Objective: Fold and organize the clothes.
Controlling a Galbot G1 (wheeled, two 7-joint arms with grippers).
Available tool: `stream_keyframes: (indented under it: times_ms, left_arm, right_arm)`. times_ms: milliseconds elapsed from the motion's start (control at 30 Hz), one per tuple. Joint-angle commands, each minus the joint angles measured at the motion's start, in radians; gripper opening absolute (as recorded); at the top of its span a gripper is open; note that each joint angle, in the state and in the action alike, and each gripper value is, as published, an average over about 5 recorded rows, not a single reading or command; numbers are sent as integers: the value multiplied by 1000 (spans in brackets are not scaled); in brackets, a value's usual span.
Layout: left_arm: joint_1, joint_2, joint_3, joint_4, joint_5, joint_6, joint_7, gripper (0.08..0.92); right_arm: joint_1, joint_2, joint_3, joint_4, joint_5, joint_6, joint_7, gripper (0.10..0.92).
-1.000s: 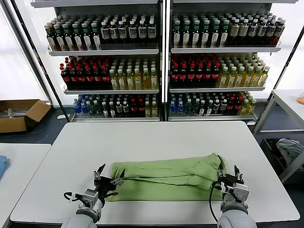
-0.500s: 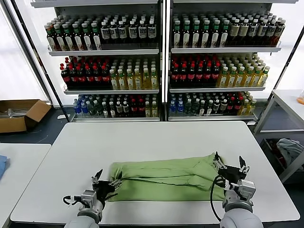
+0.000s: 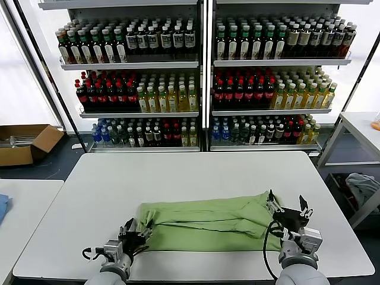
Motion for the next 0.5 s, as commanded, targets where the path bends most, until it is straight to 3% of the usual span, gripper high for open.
stream_keyframes:
  times_ms: [33, 500]
  left_arm:
    - [4, -9, 0, 9, -11, 4, 2, 601]
    - [6, 15, -57, -31, -7, -39, 4, 194]
  right_arm:
    - [-2, -1, -1, 6, 3, 1, 0, 823]
    - [20, -3, -2, -1, 4, -7, -2, 823]
